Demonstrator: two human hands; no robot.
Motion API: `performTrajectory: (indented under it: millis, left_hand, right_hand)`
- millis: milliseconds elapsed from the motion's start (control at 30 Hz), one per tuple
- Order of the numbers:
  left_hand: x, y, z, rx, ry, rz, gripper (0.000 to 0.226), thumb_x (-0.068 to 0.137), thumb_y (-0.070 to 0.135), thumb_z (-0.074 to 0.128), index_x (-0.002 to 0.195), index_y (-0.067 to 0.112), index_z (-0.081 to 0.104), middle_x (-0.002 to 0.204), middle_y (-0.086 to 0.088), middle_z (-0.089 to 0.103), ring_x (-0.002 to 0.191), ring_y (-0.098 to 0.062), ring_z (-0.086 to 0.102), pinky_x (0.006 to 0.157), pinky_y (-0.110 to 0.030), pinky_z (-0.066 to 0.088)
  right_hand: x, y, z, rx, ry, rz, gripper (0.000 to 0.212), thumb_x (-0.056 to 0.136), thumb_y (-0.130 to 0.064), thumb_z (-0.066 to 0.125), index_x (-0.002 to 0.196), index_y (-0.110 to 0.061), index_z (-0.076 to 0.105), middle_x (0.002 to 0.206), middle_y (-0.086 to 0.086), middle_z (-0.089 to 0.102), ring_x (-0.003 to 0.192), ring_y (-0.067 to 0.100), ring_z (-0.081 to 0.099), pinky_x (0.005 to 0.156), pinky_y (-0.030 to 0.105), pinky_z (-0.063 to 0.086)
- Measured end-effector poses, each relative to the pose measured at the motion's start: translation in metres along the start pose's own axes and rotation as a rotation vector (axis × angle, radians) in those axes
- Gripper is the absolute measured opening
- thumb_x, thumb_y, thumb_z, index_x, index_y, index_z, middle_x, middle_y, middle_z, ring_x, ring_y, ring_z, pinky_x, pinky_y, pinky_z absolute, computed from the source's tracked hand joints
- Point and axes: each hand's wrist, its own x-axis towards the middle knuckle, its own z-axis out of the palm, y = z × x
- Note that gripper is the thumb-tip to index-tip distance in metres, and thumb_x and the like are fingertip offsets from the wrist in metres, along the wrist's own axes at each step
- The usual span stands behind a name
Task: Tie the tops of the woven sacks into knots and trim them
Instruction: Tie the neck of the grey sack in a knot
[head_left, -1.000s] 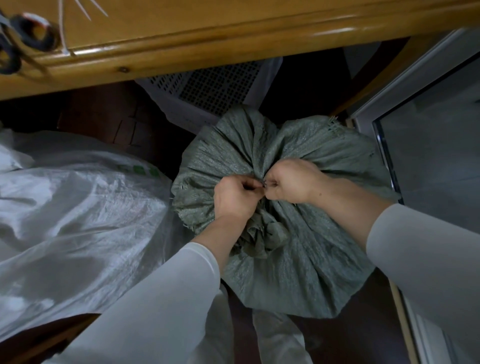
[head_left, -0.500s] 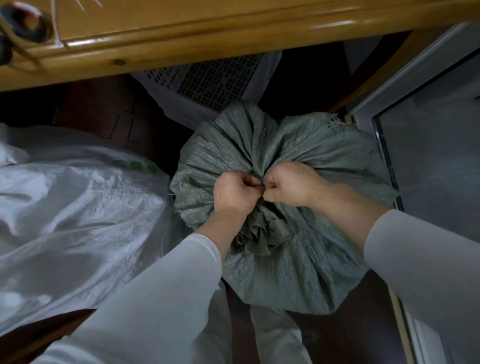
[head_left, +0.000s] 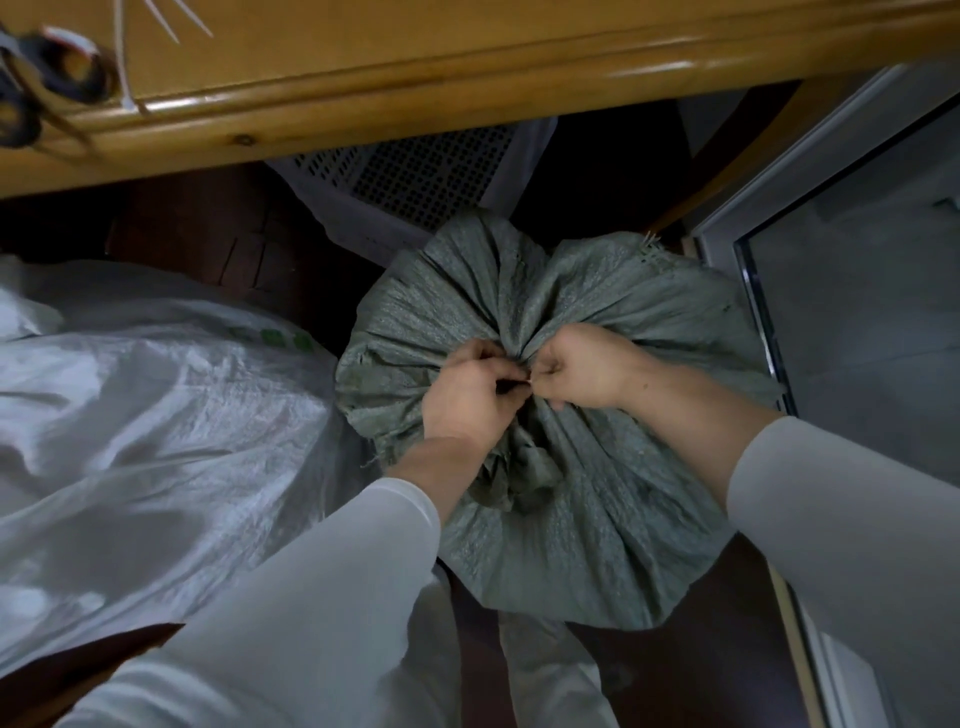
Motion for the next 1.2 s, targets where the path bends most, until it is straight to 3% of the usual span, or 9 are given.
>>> performTrajectory:
  millis: [200, 333, 433, 567, 667, 800, 933, 1033, 1200]
  left_hand:
    - [0.008, 0.000, 0.001, 0.183, 0.014, 0.089, 0.025, 0.088, 0.020, 0.060, 0.106, 0.006, 0.070, 0.123, -0.007, 0.057, 0.116, -0.026, 0.051, 0.085, -0.038, 0.049]
    - [0.008, -0.006, 0.001, 0.144, 0.015, 0.086, 0.022, 0.088, 0.020, 0.062, 0.102, 0.005, 0.071, 0.119, -0.009, 0.059, 0.112, -0.027, 0.053, 0.084, -0.032, 0.047]
    - [0.007, -0.007, -0.002, 0.061, -0.010, 0.050, 0.022, 0.088, 0.019, 0.062, 0.102, 0.004, 0.071, 0.120, -0.010, 0.059, 0.114, -0.027, 0.052, 0.091, -0.030, 0.044]
    - [0.002, -0.006, -0.019, -0.030, -0.006, -0.019, 0.019, 0.083, 0.016, 0.066, 0.101, 0.013, 0.073, 0.116, -0.005, 0.063, 0.115, -0.024, 0.052, 0.098, -0.021, 0.037]
    - [-0.004, -0.003, -0.043, -0.081, 0.000, -0.094, 0.020, 0.083, 0.017, 0.066, 0.102, 0.015, 0.072, 0.114, -0.003, 0.063, 0.112, -0.020, 0.056, 0.097, -0.022, 0.043]
    - [-0.012, 0.004, -0.083, -0.112, 0.048, -0.161, 0.019, 0.086, 0.020, 0.061, 0.103, 0.018, 0.070, 0.114, -0.004, 0.065, 0.099, -0.022, 0.063, 0.089, -0.027, 0.049]
    - [-0.018, 0.010, -0.135, -0.132, 0.151, -0.151, 0.025, 0.086, 0.021, 0.059, 0.109, 0.018, 0.068, 0.114, -0.003, 0.066, 0.106, -0.022, 0.061, 0.093, -0.032, 0.048]
    - [-0.021, 0.009, -0.177, -0.144, 0.240, -0.138, 0.028, 0.085, 0.022, 0.059, 0.112, 0.018, 0.067, 0.111, -0.001, 0.068, 0.105, -0.019, 0.062, 0.092, -0.035, 0.050]
    - [-0.018, -0.007, -0.242, -0.137, 0.427, -0.197, 0.023, 0.085, 0.021, 0.060, 0.106, 0.018, 0.068, 0.107, -0.002, 0.069, 0.101, -0.022, 0.063, 0.088, -0.035, 0.051]
  right_hand:
    - [0.002, -0.006, 0.000, 0.082, 0.043, 0.045, 0.022, 0.083, -0.023, 0.057, 0.071, -0.015, 0.073, 0.074, 0.000, 0.073, 0.075, 0.018, 0.065, 0.078, 0.036, 0.055]
    - [0.007, -0.008, 0.005, 0.148, 0.034, 0.070, 0.024, 0.089, -0.019, 0.050, 0.078, -0.017, 0.072, 0.078, -0.003, 0.073, 0.077, 0.015, 0.064, 0.082, 0.037, 0.054]
    - [0.010, -0.004, 0.007, 0.232, 0.067, 0.113, 0.019, 0.089, -0.016, 0.050, 0.089, -0.014, 0.069, 0.087, 0.003, 0.073, 0.084, 0.022, 0.067, 0.083, 0.039, 0.055]
    - [0.009, -0.007, 0.006, 0.331, 0.056, 0.166, 0.028, 0.084, 0.001, 0.043, 0.080, -0.022, 0.059, 0.098, 0.004, 0.063, 0.101, 0.028, 0.063, 0.066, 0.026, 0.050]
    - [0.003, -0.020, -0.003, 0.352, 0.056, 0.177, 0.032, 0.082, 0.003, 0.041, 0.077, -0.024, 0.057, 0.101, 0.008, 0.065, 0.100, 0.030, 0.063, 0.071, 0.031, 0.051]
    - [-0.006, -0.057, -0.027, 0.383, 0.135, 0.116, 0.040, 0.084, 0.001, 0.043, 0.066, -0.032, 0.056, 0.095, 0.005, 0.066, 0.094, 0.028, 0.065, 0.079, 0.036, 0.053]
    - [-0.011, -0.112, -0.052, 0.361, 0.193, 0.008, 0.033, 0.091, -0.009, 0.046, 0.074, -0.033, 0.060, 0.091, 0.004, 0.071, 0.081, 0.022, 0.069, 0.075, 0.040, 0.058]
    - [-0.013, -0.159, -0.068, 0.316, 0.263, -0.107, 0.022, 0.092, -0.015, 0.051, 0.082, -0.031, 0.062, 0.088, -0.004, 0.067, 0.086, 0.019, 0.067, 0.079, 0.042, 0.057]
    - [-0.002, -0.231, -0.085, 0.297, 0.394, -0.227, 0.017, 0.091, -0.017, 0.053, 0.090, -0.029, 0.065, 0.075, -0.005, 0.067, 0.078, 0.019, 0.067, 0.076, 0.039, 0.056]
